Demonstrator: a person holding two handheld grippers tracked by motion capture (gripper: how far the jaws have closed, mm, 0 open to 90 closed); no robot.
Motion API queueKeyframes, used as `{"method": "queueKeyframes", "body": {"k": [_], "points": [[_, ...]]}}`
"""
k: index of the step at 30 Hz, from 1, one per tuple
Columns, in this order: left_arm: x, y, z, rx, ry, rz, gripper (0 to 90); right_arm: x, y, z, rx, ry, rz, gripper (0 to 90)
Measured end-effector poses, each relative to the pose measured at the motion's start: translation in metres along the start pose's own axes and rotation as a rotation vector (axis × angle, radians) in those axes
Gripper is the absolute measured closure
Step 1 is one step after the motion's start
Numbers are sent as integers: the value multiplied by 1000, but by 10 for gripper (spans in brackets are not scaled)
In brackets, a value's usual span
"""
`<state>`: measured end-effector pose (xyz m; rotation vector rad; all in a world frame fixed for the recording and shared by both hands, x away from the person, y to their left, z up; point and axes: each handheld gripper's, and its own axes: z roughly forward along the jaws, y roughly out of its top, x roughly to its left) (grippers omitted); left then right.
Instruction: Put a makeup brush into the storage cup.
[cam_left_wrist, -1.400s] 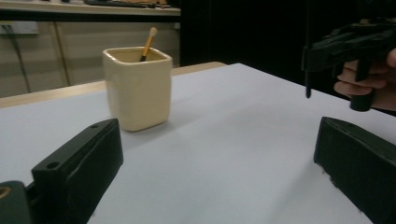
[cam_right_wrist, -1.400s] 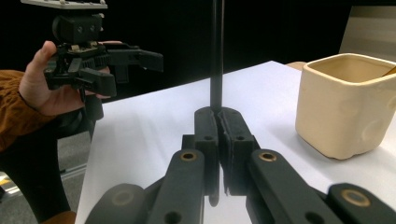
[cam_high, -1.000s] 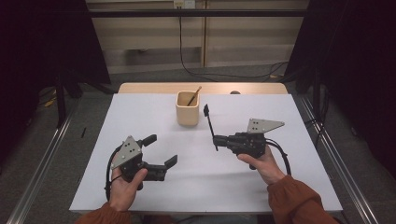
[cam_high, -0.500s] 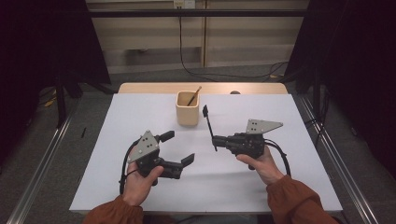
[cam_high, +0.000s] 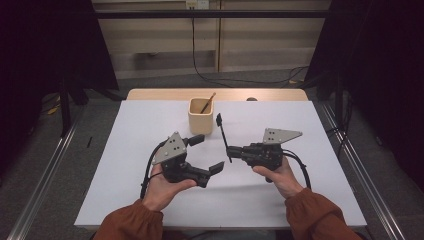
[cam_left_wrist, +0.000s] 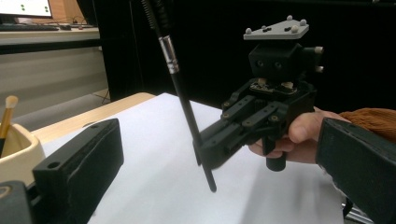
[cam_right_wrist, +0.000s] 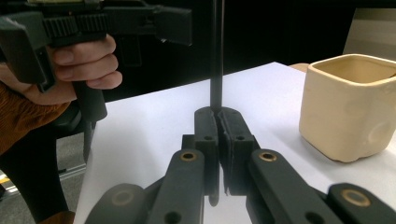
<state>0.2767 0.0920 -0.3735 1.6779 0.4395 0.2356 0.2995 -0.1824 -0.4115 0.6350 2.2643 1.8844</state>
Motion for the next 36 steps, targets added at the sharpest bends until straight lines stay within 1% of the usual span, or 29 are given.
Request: {"method": "queueKeyframes", "body": {"k": [1,2,4,6,7,8,9,10,12,15,18,20,21,22,24,25,27,29,31,32,34,36], "points": [[1,1,2,8,8,4,9,0,0,0,-1,2,2,865],[2,3,5,8,19,0,8,0,0,0,-2,4,2,865],[5,4,10,8,16,-15,8,0,0,1,-6,4,1,865],[8,6,14,17,28,-11,13,0,0,0,-6,5,2,865],[9,7,15,29,20,-23,28,0,0,0,-7,6,4,865],[10,7,17,31,19,-24,60,0,0,0,-8,8,5,865],[11,7,18,28,32,-19,82,0,0,0,-8,8,5,865],[12,8,20,30,38,-21,76,0,0,-1,-8,9,7,865],[13,10,22,23,34,-33,111,-1,0,-1,-9,8,5,865],[14,13,26,28,42,-11,178,-1,-1,-1,-9,5,6,865],[14,16,30,28,54,5,194,-1,-1,0,-7,3,6,865],[14,16,32,33,46,-5,214,0,-2,1,-5,0,7,865],[14,16,33,30,53,-3,235,0,-2,1,-6,0,7,865],[13,15,34,32,48,-4,241,0,-2,0,-8,-3,7,865],[13,15,35,29,49,-3,302,-1,-2,-1,-10,-4,10,865],[13,15,35,27,45,-1,313,-1,-2,-1,-8,-6,10,866],[14,15,36,26,39,2,384,-1,-2,-2,-10,-9,10,865],[16,15,36,23,27,-16,453,-1,-2,-2,-8,-7,10,865],[16,15,36,16,35,-20,510,-1,-2,-1,-5,0,9,866],[16,16,36,17,27,-25,543,0,-2,0,-6,-1,7,865],[16,16,36,17,30,-22,589,-1,-2,0,-6,-4,10,865],[17,16,36,19,19,-34,615,-1,-3,0,-5,-6,12,865]]}}
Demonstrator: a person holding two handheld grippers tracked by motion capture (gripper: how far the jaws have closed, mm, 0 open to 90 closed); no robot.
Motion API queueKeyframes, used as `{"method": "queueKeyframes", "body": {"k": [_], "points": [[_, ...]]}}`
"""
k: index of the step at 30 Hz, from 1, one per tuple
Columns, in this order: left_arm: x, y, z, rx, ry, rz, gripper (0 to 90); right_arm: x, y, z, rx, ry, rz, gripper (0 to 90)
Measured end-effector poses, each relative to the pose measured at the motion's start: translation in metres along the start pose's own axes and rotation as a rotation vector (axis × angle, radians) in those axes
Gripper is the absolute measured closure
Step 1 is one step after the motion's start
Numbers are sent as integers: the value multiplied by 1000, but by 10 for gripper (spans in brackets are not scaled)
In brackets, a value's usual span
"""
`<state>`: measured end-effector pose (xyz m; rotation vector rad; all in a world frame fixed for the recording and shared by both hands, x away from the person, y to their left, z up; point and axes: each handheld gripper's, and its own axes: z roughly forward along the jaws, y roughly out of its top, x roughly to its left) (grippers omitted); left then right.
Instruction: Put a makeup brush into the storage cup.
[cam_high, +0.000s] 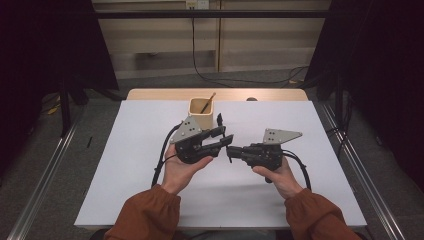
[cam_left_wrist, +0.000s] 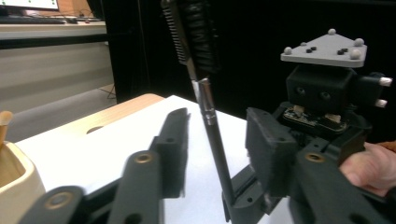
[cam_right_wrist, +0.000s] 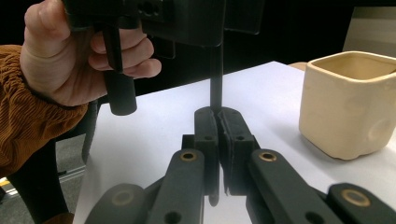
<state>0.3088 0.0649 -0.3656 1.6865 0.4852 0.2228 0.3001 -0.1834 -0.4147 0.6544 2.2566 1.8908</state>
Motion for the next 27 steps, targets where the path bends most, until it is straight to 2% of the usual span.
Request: {"method": "queueKeyframes", "body": {"k": [4,7,13,15,17,23,27], "points": [[1,1,0,-7,2,-6,675,-1,-1,-1,-1,-6,3,865],[2,1,-2,-19,18,-5,664,-1,-1,-1,-1,-7,4,865],[3,1,-2,-26,3,-22,773,-2,-2,-1,1,-10,8,865],[4,1,-2,-25,-17,-24,790,-2,-2,-1,4,-8,5,866],[3,0,-1,-18,-11,-18,823,-2,-2,-1,6,-5,4,865],[3,1,2,-14,-40,-44,851,-1,-3,-1,11,-12,-1,864],[1,1,5,-16,-44,-44,853,-1,-3,-1,15,-11,5,862]]}}
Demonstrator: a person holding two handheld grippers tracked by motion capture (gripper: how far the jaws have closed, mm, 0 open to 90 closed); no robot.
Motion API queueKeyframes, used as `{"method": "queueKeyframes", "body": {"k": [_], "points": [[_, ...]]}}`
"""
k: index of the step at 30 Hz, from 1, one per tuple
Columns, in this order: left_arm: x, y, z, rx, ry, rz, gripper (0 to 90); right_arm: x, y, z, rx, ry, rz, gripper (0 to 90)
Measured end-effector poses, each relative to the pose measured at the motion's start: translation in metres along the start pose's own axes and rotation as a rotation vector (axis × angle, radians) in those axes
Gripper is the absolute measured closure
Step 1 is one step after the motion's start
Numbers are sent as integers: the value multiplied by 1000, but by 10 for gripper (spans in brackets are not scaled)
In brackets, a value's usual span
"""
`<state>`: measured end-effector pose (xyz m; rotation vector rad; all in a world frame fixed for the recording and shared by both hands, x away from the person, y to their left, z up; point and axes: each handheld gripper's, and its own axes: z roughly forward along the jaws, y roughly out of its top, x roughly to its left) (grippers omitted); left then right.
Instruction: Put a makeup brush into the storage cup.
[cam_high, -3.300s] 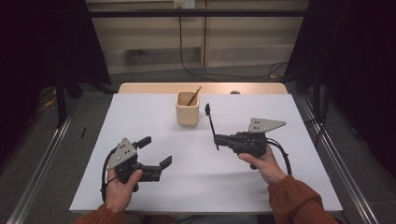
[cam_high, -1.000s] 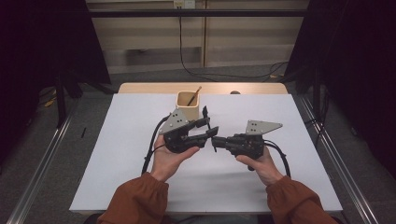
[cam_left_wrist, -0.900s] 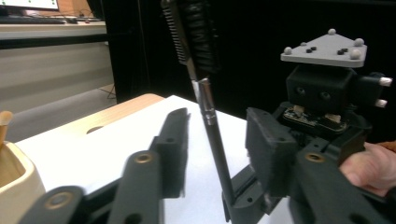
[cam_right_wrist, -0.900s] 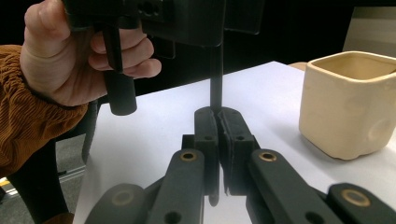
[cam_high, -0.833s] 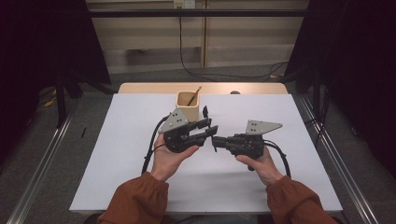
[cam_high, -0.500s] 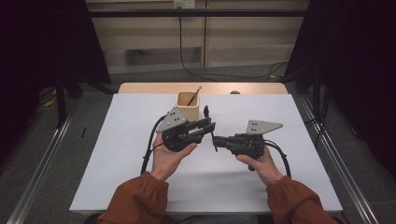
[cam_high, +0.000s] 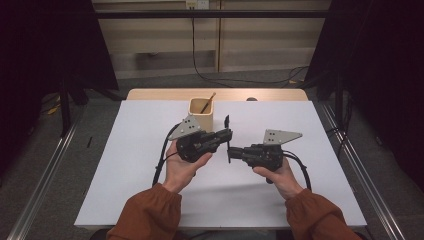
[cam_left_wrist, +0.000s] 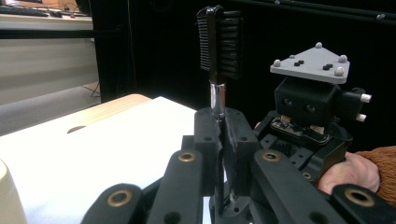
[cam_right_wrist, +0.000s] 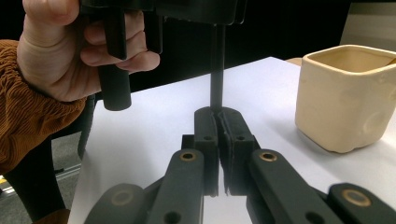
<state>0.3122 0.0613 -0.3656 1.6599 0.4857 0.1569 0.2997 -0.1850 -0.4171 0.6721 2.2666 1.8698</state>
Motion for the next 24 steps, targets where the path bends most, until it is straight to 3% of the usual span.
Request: {"method": "queueKeyframes", "body": {"k": [4,13,17,24], "points": [[-3,4,3,11,-7,27,857,0,1,-1,-2,3,1,859],[-2,4,1,15,-10,26,858,0,4,-6,-16,-12,-1,786],[-1,4,1,13,-6,21,858,1,3,-4,-11,-20,2,710],[1,3,-1,13,-1,20,858,2,3,-2,-5,-44,4,473]]}}
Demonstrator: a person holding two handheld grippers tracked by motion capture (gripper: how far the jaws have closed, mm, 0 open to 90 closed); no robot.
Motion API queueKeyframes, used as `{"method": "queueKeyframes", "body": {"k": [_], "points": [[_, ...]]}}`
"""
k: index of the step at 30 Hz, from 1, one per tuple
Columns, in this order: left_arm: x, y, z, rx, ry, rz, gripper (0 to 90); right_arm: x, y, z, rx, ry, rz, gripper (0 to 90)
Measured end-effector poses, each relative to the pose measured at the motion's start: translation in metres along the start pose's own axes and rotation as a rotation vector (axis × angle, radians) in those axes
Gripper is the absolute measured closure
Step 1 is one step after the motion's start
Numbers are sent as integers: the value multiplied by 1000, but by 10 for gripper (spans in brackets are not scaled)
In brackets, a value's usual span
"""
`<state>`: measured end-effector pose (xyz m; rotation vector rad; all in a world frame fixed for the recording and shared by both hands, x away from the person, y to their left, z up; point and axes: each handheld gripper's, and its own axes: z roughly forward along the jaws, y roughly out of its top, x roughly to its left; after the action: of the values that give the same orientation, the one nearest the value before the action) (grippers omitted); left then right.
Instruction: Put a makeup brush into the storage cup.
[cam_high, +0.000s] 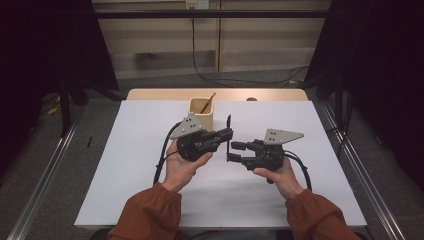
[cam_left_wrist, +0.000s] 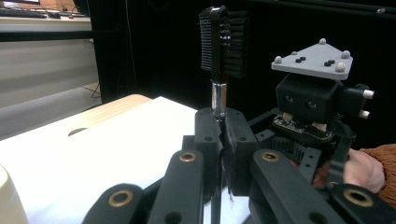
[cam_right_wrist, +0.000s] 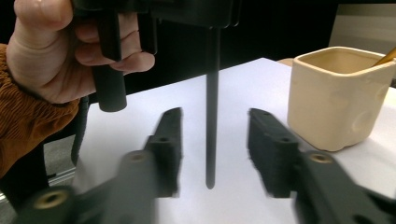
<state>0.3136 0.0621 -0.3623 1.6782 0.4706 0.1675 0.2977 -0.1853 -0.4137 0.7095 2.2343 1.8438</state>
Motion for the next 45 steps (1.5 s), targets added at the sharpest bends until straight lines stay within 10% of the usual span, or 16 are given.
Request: {"method": "queueKeyframes", "body": {"k": [13,45], "points": [[1,0,-2,5,11,4,858,0,1,0,-10,-51,4,27],[22,12,-33,-9,71,-1,858,1,-3,-25,-56,-199,-3,12]]}}
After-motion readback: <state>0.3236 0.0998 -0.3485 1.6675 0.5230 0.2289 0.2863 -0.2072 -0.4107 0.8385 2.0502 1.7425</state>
